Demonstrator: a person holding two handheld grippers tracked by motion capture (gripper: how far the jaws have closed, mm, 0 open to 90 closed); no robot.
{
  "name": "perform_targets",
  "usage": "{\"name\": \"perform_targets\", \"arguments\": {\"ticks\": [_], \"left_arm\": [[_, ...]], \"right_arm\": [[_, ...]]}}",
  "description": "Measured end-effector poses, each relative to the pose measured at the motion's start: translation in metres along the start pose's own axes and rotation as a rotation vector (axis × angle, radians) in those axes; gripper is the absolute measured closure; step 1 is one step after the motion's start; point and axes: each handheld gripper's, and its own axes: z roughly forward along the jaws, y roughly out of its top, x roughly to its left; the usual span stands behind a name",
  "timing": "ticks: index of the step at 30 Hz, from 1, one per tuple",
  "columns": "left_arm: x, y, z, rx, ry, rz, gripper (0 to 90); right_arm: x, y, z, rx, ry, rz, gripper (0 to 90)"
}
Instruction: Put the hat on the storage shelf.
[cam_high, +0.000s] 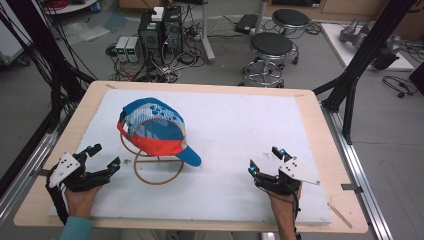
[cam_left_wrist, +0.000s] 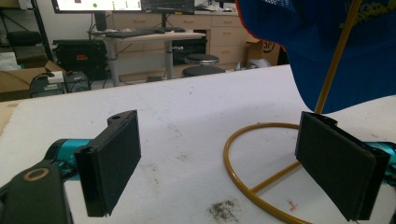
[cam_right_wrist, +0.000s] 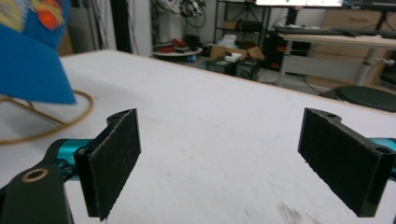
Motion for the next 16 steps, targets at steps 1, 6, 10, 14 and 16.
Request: {"name": "perform_targets", "arguments": {"ticks": [1,6,10,14,16], "left_arm": [[0.0,0.0,0.0,-0.002,0.0,0.0,14.6],[0.0,0.0,0.0,-0.004,0.003,-0.003,14.6],[0.0,0.0,-0.001,-0.006,0.005,-0.005,14.6],[0.0,0.0,-0.001,-0.009,0.007,0.005,14.6],[-0.001,-0.001,-0.001,-0.013,0.006,0.004,14.7]], "right_arm": [[-0.001,-0.005,0.0,0.01,-0.017,-0.005,12.1],[-0.001,-0.02,-0.005,-0.023,-0.079,-0.008,12.2],[-0.002,-0.02,-0.005,-0.026,-0.076,-0.002,12.2],[-0.001,-0.02,-0.004,-0.017,-0.072,-0.01,12.2],[-0.001,-0.02,-0.003,-0.014,-0.066,-0.016,12.2]]}}
